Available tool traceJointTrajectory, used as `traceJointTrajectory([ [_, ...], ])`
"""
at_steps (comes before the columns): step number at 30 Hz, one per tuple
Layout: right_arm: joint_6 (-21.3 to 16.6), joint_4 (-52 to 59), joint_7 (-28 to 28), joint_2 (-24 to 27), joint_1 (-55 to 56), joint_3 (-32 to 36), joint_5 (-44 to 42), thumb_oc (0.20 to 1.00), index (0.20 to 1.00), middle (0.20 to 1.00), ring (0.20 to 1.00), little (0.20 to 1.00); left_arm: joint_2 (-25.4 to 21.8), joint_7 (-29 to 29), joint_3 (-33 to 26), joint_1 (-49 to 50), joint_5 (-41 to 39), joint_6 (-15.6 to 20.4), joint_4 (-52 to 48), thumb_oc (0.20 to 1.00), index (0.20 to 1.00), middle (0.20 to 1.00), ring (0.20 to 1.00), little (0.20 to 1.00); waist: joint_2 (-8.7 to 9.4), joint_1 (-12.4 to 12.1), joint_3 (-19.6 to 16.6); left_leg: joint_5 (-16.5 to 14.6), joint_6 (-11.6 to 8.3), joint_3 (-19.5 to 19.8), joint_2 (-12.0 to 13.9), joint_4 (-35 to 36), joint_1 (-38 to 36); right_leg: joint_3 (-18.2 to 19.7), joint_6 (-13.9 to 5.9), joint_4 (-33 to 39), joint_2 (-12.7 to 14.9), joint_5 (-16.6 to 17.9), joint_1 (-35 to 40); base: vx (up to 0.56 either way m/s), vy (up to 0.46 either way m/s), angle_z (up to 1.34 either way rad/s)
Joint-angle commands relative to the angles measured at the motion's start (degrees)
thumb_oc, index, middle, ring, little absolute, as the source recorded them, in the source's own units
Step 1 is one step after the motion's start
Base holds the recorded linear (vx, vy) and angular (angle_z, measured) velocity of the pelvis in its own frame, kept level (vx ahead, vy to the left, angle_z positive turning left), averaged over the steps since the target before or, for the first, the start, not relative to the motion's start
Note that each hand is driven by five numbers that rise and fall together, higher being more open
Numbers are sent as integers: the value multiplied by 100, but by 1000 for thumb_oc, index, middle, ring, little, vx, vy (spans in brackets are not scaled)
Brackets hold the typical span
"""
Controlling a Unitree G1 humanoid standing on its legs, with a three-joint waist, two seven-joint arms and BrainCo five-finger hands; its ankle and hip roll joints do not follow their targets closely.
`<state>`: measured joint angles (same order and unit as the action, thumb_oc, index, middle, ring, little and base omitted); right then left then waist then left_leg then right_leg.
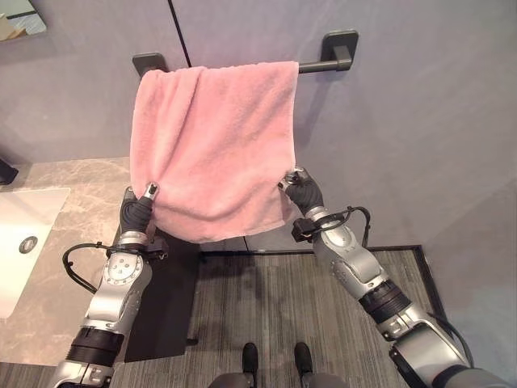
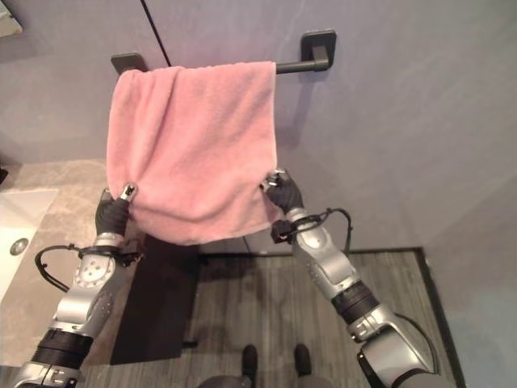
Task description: Put brush and paste in cup on sink, flatten towel.
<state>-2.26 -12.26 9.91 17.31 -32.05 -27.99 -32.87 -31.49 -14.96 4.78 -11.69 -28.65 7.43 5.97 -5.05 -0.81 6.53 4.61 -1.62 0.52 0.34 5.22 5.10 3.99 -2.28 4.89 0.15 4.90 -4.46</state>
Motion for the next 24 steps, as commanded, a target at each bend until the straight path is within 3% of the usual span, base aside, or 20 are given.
traceJointTrajectory([
  [1, -195, -44, 0, -272, -462, 64, -18, 200, 200, 200, 200, 200, -458, -132, -17, -407, 197, 327, 186, 200, 200, 200, 200, 200, 328, -39, -168, -306, -29, -27, -111, -22, -99, 138, -520, 11, 643, -253, 55, 27, 19, 5],
  [4, -190, -99, 21, -249, -498, 80, 30, 200, 200, 200, 200, 200, -507, -124, 64, -499, 233, 323, 239, 200, 200, 200, 200, 200, 320, -46, -145, -326, -4, -25, -145, -22, -100, 128, -520, 11, 672, -262, 60, 38, 19, 5],
  [5, -194, -108, 23, -237, -503, 94, 76, 200, 200, 200, 200, 200, -504, -106, 127, -543, 247, 313, 263, 329, 329, 329, 329, 329, 318, -43, -133, -339, 16, -23, -172, -22, -109, 138, -513, 11, 683, -266, 72, 67, 18, 2],
  [7, -191, -95, 62, -198, -470, 146, 189, 573, 573, 573, 573, 573, -499, -84, 187, -564, 297, 285, 293, 580, 580, 580, 580, 580, 319, -21, -151, -376, 40, -24, -183, -22, -144, 170, -500, 10, 688, -271, 92, 75, 12, 0],
  [8, -184, -86, 88, -176, -462, 163, 276, 1000, 1000, 1000, 1000, 1000, -493, -98, 191, -568, 340, 257, 324, 1000, 1000, 1000, 1000, 1000, 320, -13, -162, -392, 43, -29, -184, -22, -163, 179, -503, 8, 687, -274, 98, 61, 6, -1],
  [14, -120, -38, 110, -151, -286, 255, 419, 1000, 1000, 1000, 1000, 1000, -409, -65, 153, -431, 549, 124, 300, 1000, 1000, 1000, 1000, 1000, 300, 50, -274, -488, 42, -77, -153, -22, -357, 227, -525, 11, 667, -359, 247, 57, -8, -2],
  [24, 88, -87, 84, 252, 298, 805, 831, 1000, 1000, 1000, 1000, 1000, -553, 505, -30, 427, 906, -296, 403, 1000, 1000, 1000, 1000, 1000, 193, 129, -475, -550, 9, -142, -73, -22, -576, 255, -510, 11, 625, -430, 423, -20, -16, -5],
])
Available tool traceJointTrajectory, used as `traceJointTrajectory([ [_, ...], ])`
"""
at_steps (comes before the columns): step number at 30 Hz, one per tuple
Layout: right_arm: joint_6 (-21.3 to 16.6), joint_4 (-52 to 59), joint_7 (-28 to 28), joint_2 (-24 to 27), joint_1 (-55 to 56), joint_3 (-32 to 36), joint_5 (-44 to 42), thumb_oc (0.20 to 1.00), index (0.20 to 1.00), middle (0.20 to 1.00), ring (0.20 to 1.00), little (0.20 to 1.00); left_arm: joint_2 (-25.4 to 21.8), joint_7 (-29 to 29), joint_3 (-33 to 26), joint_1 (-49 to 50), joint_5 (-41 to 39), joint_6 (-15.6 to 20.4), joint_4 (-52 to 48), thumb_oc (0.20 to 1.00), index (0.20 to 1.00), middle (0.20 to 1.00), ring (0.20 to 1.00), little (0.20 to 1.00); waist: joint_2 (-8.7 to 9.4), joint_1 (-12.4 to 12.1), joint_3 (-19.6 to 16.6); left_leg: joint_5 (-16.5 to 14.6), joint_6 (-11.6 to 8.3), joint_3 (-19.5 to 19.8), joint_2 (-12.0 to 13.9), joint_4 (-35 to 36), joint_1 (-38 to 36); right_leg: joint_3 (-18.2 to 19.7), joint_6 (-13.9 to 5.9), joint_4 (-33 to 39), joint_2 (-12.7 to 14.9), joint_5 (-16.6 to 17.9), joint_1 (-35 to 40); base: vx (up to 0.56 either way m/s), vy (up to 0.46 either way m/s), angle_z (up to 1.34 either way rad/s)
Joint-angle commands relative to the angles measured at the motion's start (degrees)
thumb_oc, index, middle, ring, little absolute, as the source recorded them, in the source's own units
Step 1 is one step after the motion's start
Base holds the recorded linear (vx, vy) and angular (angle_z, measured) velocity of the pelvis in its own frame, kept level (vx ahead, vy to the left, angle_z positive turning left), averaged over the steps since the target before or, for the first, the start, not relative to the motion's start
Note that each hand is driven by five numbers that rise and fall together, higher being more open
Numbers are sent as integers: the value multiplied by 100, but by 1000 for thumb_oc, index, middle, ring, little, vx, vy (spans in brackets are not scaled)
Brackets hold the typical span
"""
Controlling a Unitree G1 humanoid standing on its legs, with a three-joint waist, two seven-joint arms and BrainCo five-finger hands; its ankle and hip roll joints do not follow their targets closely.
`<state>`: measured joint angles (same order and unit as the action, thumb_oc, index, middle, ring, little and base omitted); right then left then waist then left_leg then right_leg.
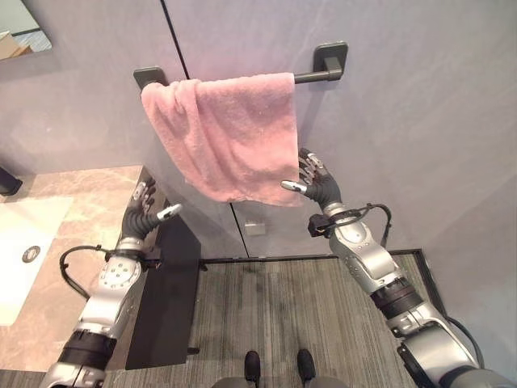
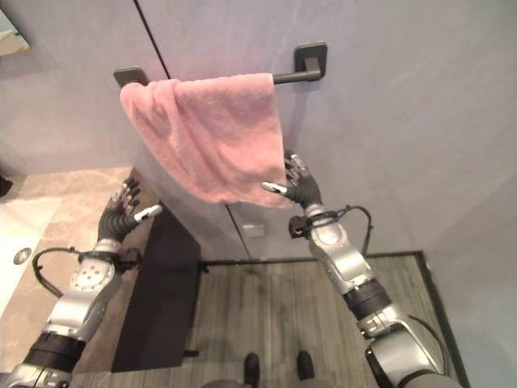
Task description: Put brush and paste in cup on sink, flatten towel.
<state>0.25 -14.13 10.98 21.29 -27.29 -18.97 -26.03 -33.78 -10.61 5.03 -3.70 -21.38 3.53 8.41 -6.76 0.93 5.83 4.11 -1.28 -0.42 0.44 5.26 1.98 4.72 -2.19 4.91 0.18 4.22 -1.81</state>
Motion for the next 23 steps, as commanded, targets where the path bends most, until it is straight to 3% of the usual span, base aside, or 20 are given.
traceJointTrajectory([
  [1, -136, 85, -63, -71, 20, -9, 235, 1000, 1000, 1000, 1000, 1000, -236, 126, -111, -173, 230, 45, 232, 1000, 1000, 1000, 1000, 1000, 356, -27, -412, -488, -33, -77, -61, -26, -257, 201, -518, 9, 609, -338, 122, -104, -22, -7],
  [8, 31, -332, -337, 334, 1580, 451, 891, 1000, 1000, 1000, 1000, 1000, 663, 290, -104, 462, 332, -110, 1154, 1000, 1000, 1000, 1000, 1000, 433, 167, -404, -415, -81, -137, 48, -26, -245, 203, -463, 9, 519, -317, 106, -68, -37, -4],
  [12, -72, -780, -432, 291, 2323, 711, 787, 1000, 1000, 1000, 1000, 1000, 1287, 40, -161, 654, 232, 53, 1540, 1000, 1000, 1000, 1000, 1000, 516, 235, -397, -421, -91, -62, 85, -26, -297, 126, -390, -38, 480, -386, 213, 3, -40, 0],
  [17, -266, -1525, -524, 143, 2850, 888, 576, 1000, 1000, 1000, 1000, 1000, 1481, 17, 32, 737, 474, 93, 2372, 1000, 1000, 1000, 1000, 1000, 573, 334, -272, -406, -91, 27, 108, -26, -351, 99, -341, -465, 330, -527, 48, -34, -36, 4],
  [23, -309, -2246, -455, -31, 2940, 907, 451, 1000, 1000, 1000, 1000, 1000, 1667, 47, 123, 798, 427, 65, 3083, 1000, 1000, 1000, 1000, 1000, 568, 387, -341, -318, -142, -39, 94, -26, -182, 56, -432, 9, 417, -261, 54, -48, 0, 1],
])
